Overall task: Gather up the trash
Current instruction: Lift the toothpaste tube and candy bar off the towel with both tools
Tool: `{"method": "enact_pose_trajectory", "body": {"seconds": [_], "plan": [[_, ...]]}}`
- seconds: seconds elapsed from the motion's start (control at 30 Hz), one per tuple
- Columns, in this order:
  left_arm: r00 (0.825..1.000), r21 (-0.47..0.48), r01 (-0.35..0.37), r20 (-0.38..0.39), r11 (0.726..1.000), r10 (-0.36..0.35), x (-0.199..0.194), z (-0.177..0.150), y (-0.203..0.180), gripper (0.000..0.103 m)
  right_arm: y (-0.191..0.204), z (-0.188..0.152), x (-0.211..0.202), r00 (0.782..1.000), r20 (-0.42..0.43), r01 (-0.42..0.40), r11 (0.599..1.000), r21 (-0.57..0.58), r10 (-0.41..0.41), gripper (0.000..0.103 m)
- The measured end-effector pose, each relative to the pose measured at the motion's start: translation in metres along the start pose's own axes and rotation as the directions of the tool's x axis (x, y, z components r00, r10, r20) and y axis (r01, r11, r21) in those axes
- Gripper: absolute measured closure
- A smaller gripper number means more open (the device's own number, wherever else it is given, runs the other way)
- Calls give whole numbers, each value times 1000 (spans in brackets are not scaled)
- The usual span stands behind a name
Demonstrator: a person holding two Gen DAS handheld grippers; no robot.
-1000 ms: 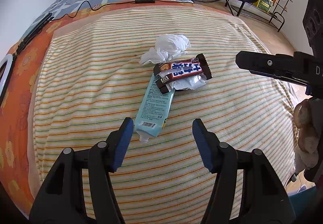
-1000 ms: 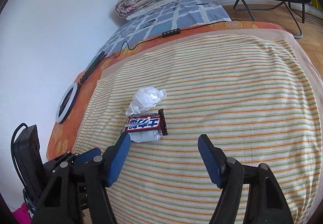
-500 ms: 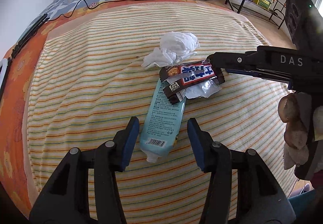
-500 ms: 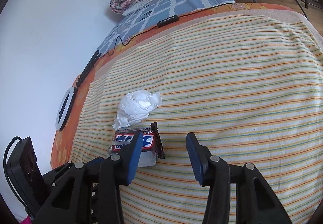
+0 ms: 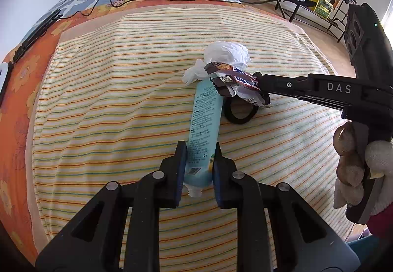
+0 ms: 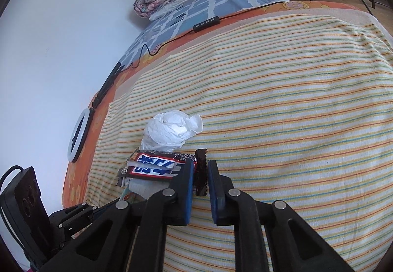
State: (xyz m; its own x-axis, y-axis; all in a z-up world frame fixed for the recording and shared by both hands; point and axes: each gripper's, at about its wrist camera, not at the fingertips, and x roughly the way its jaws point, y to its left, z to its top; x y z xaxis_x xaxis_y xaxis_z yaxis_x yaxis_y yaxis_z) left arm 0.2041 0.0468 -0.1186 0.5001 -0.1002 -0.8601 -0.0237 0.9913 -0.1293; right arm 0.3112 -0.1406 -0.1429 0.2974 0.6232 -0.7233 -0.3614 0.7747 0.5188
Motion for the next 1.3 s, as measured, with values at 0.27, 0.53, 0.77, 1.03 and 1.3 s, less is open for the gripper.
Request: {"method": "enact_pose_trajectory", "body": {"seconds": [0.27,0.53,0.77,1.03,1.3], "plan": [[999,-18,17,32,1000,-17,-10,-1,3,90,9,3,-19,999,48,17,998,-53,-14,103],[1000,-28,18,8,999,-18,-3,-7,6,92,9,5,-24,996,84,3,999,-33,-1,25],[999,-68,49,16,997,-48,-1,-3,14,95,47,-5,-19,995,43,-78,971,-225,90,39],[998,-75,55,16,996,-54,0,-2,17,96,58,-19,-5,999,34,41,925,-377,-31,39],[998,-84,58,17,995,-56,-1,-3,18,96,50,-14,2,983,81,183,913,-364,-164,40]]}}
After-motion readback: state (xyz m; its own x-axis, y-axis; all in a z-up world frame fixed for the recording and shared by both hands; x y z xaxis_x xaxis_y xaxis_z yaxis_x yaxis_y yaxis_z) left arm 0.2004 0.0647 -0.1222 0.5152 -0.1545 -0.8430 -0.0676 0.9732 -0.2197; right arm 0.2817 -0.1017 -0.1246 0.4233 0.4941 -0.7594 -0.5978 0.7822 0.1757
